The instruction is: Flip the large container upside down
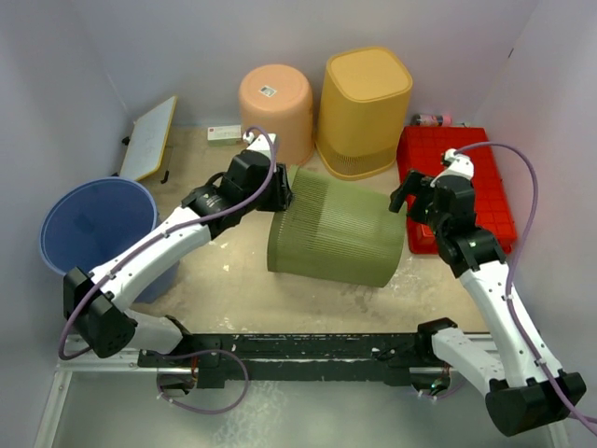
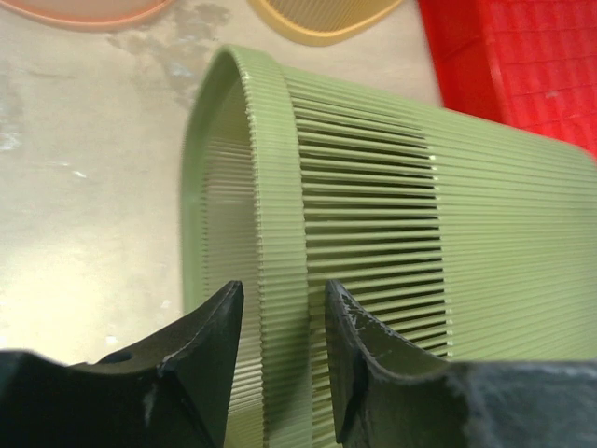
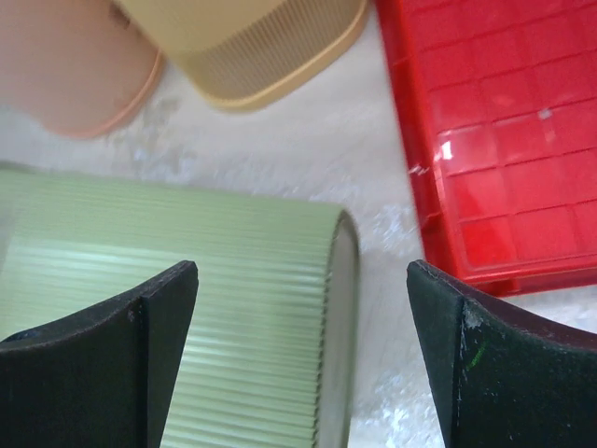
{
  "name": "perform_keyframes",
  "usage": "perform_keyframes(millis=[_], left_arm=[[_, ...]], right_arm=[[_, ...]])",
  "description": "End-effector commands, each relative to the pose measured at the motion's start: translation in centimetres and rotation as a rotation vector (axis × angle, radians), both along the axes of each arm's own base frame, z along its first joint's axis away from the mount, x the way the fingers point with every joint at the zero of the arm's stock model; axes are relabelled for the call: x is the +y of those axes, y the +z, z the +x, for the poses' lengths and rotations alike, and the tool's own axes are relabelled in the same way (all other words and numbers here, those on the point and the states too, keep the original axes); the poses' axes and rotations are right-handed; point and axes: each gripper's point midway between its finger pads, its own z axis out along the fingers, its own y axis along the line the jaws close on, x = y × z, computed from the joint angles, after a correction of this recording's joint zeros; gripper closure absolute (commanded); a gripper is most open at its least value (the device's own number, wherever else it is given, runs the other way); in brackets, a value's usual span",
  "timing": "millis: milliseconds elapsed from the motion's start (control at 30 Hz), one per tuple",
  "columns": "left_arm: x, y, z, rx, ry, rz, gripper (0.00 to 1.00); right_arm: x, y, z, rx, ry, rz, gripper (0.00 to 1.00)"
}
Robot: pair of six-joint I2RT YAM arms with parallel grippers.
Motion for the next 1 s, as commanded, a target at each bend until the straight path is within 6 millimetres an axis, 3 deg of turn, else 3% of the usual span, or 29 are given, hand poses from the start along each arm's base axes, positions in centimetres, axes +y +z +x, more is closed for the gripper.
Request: perform_keyframes(millis=[0, 100, 200, 333, 600, 767, 967], left_arm=[[2.7, -1.1, 0.5, -0.014, 0.014, 0.205, 0.58], [2.6, -0.6, 0.6, -0.021, -0.001, 0.217, 0.57], [2.5, -0.2, 0.7, -0.030, -0.002, 0.214, 0.56], [2.7, -1.2, 0.8, -0.018, -0.002, 0.230, 0.58], [2.6, -3.4, 1.2, 0.007, 0.001, 0.265, 0.59], [2.0, -4.2, 1.7, 0.010, -0.006, 0.264, 0.59], [0.8, -4.4, 2.5, 0.000, -0.025, 0.241, 0.59]], right_arm=[[3.9, -2.0, -1.1, 0.105, 0.206, 0.089, 0.05], [5.2, -3.8, -1.8, 0.214, 0.260, 0.134, 0.04], [5.2, -5.2, -2.7, 0.288, 0.264, 0.238, 0.03], [6.4, -5.2, -3.7, 0.290, 0.334, 0.454, 0.04], [9.0, 1.3, -5.0, 0.137, 0.534, 0.514, 0.05], [10.0, 4.1, -5.9, 0.089, 0.628, 0.537, 0.05], [10.6, 7.7, -5.5, -0.030, 0.695, 0.534, 0.05]])
